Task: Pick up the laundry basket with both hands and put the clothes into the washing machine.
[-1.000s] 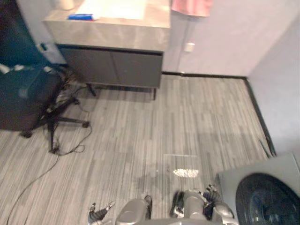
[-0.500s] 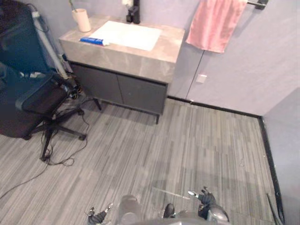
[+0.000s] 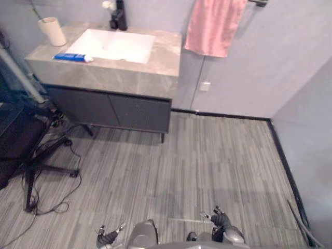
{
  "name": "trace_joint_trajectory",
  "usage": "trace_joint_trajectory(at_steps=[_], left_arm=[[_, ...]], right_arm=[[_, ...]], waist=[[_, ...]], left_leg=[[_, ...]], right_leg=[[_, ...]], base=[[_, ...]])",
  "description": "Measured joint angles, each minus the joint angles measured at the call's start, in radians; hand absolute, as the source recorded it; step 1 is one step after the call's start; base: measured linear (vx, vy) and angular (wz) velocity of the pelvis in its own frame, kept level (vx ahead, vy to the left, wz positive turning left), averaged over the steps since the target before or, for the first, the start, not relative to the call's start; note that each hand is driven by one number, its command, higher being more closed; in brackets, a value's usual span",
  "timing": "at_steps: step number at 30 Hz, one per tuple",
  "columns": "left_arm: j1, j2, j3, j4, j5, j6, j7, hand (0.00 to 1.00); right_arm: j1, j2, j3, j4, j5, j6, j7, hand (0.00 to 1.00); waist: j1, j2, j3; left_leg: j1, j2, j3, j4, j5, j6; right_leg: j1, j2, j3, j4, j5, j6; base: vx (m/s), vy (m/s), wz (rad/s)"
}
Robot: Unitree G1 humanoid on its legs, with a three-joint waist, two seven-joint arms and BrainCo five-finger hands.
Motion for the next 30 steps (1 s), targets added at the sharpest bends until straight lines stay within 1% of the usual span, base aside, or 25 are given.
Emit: trace_joint_trajectory(at_steps=[1, 2, 3, 4, 5, 6, 7, 8, 9, 10, 12, 13, 14, 16, 18, 20, 24, 30], left_arm=[[0.0, 0.01, -0.016, 0.0, 0.003, 0.0, -0.001, 0.0], [-0.002, 0.012, -0.021, 0.0, 0.008, 0.0, -0.002, 0.0], [-0.007, 0.014, -0.025, 0.0, 0.008, 0.0, -0.005, 0.0], [-0.008, 0.025, -0.051, -0.001, 0.007, -0.002, -0.01, 0.0], [-0.008, 0.034, -0.061, -0.001, 0.007, -0.004, -0.015, 0.0], [-0.008, 0.051, -0.066, -0.002, 0.007, -0.009, -0.019, 0.0], [-0.013, 0.051, -0.069, -0.001, 0.006, -0.009, -0.018, 0.0], [-0.004, 0.049, -0.08, -0.002, 0.006, -0.017, -0.018, 0.0], [-0.003, 0.045, -0.082, -0.002, 0.006, -0.018, -0.018, 0.0], [-0.003, 0.036, -0.084, -0.001, 0.004, -0.018, -0.018, 0.0], [-0.006, 0.028, -0.088, -0.001, -0.003, -0.018, -0.019, 0.0], [-0.008, 0.025, -0.088, -0.002, -0.004, -0.019, -0.018, 0.0], [-0.007, 0.025, -0.087, -0.002, -0.006, -0.02, -0.018, 0.0], [-0.012, 0.024, -0.088, -0.003, -0.019, -0.027, -0.017, 0.0], [-0.015, 0.023, -0.088, -0.006, -0.022, -0.043, -0.014, 0.0], [-0.014, 0.025, -0.088, -0.005, -0.024, -0.043, -0.008, 0.0], [-0.014, 0.024, -0.088, -0.005, -0.024, -0.043, 0.003, 0.0], [-0.003, 0.026, -0.089, -0.004, -0.034, -0.043, 0.006, 0.0]], right_arm=[[-0.006, 0.0, -0.003, 0.017, 0.0, 0.001, 0.0, 0.0], [-0.01, -0.001, -0.005, 0.017, 0.0, 0.001, 0.0, 0.0], [-0.02, -0.002, -0.015, 0.023, 0.0, 0.005, -0.001, 0.0], [-0.023, -0.003, -0.02, 0.029, 0.0, 0.01, -0.001, 0.0], [-0.022, -0.003, -0.02, 0.035, 0.001, 0.012, -0.001, 0.0], [-0.019, -0.002, -0.019, 0.054, 0.001, 0.015, -0.001, 0.0], [-0.022, -0.015, -0.02, 0.067, 0.002, 0.021, -0.001, 0.0], [-0.015, -0.028, -0.02, 0.068, 0.003, 0.02, -0.002, 0.0], [-0.015, -0.036, -0.02, 0.07, 0.003, 0.02, -0.002, 0.0], [-0.016, -0.055, -0.02, 0.075, 0.003, 0.02, -0.002, 0.0], [-0.001, -0.061, -0.023, 0.076, 0.004, 0.02, -0.002, 0.0], [0.007, -0.067, -0.037, 0.077, 0.005, 0.021, -0.003, 0.0], [0.01, -0.068, -0.041, 0.077, 0.006, 0.021, -0.006, 0.0], [0.012, -0.07, -0.041, 0.077, 0.006, 0.02, -0.008, 0.0], [0.007, -0.072, -0.04, 0.076, 0.006, 0.02, -0.01, 0.0], [0.002, -0.061, -0.04, 0.075, 0.006, 0.017, -0.01, 0.0], [0.0, -0.052, -0.036, 0.075, 0.005, 0.016, -0.009, 0.0], [-0.018, -0.054, 0.002, 0.074, 0.005, 0.012, -0.009, 0.0]], waist=[[0.0, -0.002, -0.002], [-0.005, -0.001, -0.003], [-0.018, 0.003, -0.007], [-0.021, 0.002, -0.013], [-0.021, -0.005, -0.017], [-0.021, -0.033, -0.033], [-0.019, -0.036, -0.044], [-0.019, -0.019, -0.057], [-0.02, -0.021, -0.064], [-0.021, -0.005, -0.068], [-0.021, 0.001, -0.071], [-0.02, 0.009, -0.073], [-0.021, 0.009, -0.073], [-0.024, 0.004, -0.074], [-0.021, -0.008, -0.076], [-0.021, -0.014, -0.078], [-0.021, -0.013, -0.078], [-0.02, -0.014, -0.078]], left_leg=[[0.006, 0.0, 0.012, -0.008, 0.0, 0.0], [0.006, 0.004, 0.014, -0.011, 0.001, 0.0], [0.006, 0.014, 0.015, -0.02, 0.006, -0.009], [0.007, 0.023, 0.017, -0.028, 0.014, -0.022], [0.008, 0.023, 0.017, -0.035, 0.019, -0.03], [0.009, 0.009, 0.018, -0.054, 0.026, -0.052], [0.017, 0.015, 0.007, -0.073, 0.039, -0.071], [0.029, 0.024, 0.002, -0.122, 0.064, -0.089], [0.037, 0.027, -0.003, -0.145, 0.077, -0.097], [0.055, 0.028, -0.025, -0.195, 0.103, -0.111], [0.064, 0.03, -0.053, -0.231, 0.126, -0.113], [0.075, 0.039, -0.055, -0.246, 0.133, -0.121], [0.088, 0.044, -0.058, -0.256, 0.136, -0.125], [0.098, 0.043, -0.074, -0.266, 0.139, -0.126], [0.099, 0.037, -0.079, -0.269, 0.146, -0.116], [0.106, 0.024, -0.089, -0.284, 0.156, -0.109], [0.126, 0.001, -0.106, -0.304, 0.166, -0.097], [0.165, -0.016, -0.108, -0.396, 0.216, -0.089]], right_leg=[[-0.007, -0.038, -0.067, -0.01, -0.004, -0.007], [-0.006, -0.053, -0.088, -0.017, -0.003, -0.008], [-0.004, -0.081, -0.111, -0.028, -0.001, -0.011], [-0.001, -0.096, -0.112, -0.064, 0.012, -0.007], [0.007, -0.102, -0.112, -0.093, 0.031, -0.009], [0.023, -0.122, -0.111, -0.162, 0.129, 0.035], [0.037, -0.102, -0.115, -0.195, 0.153, 0.06], [0.055, -0.075, -0.121, -0.252, 0.16, 0.051], [0.06, -0.064, -0.125, -0.272, 0.166, 0.043], [0.073, -0.042, -0.136, -0.309, 0.175, 0.032], [0.085, -0.024, -0.143, -0.323, 0.178, 0.028], [0.096, -0.011, -0.149, -0.334, 0.182, 0.023], [0.109, -0.002, -0.155, -0.343, 0.182, 0.023], [0.127, 0.003, -0.166, -0.353, 0.182, 0.023], [0.135, 0.002, -0.17, -0.365, 0.182, 0.023], [0.138, -0.002, -0.173, -0.365, 0.182, 0.024], [0.168, -0.019, -0.191, -0.378, 0.188, 0.032], [0.167, -0.027, -0.192, -0.378, 0.189, 0.034]], base=[[-0.03, 0.005, -0.57], [-0.03, -0.048, -0.39], [-0.02, -0.072, -0.2], [-0.03, -0.103, -0.13], [0.0, -0.196, -0.03], [0.02, -0.22, 0.04], [0.04, -0.282, 0.06], [0.03, -0.145, 0.0], [0.06, -0.186, 0.0], [0.06, -0.116, 0.01], [0.1, -0.132, 0.06], [0.1, -0.11, 0.04], [0.07, -0.077, 0.02], [0.06, -0.031, 0.13], [0.05, 0.012, 0.12], [0.03, 0.017, 0.06], [0.02, 0.051, 0.18], [-0.03, 0.019, 0.04]])
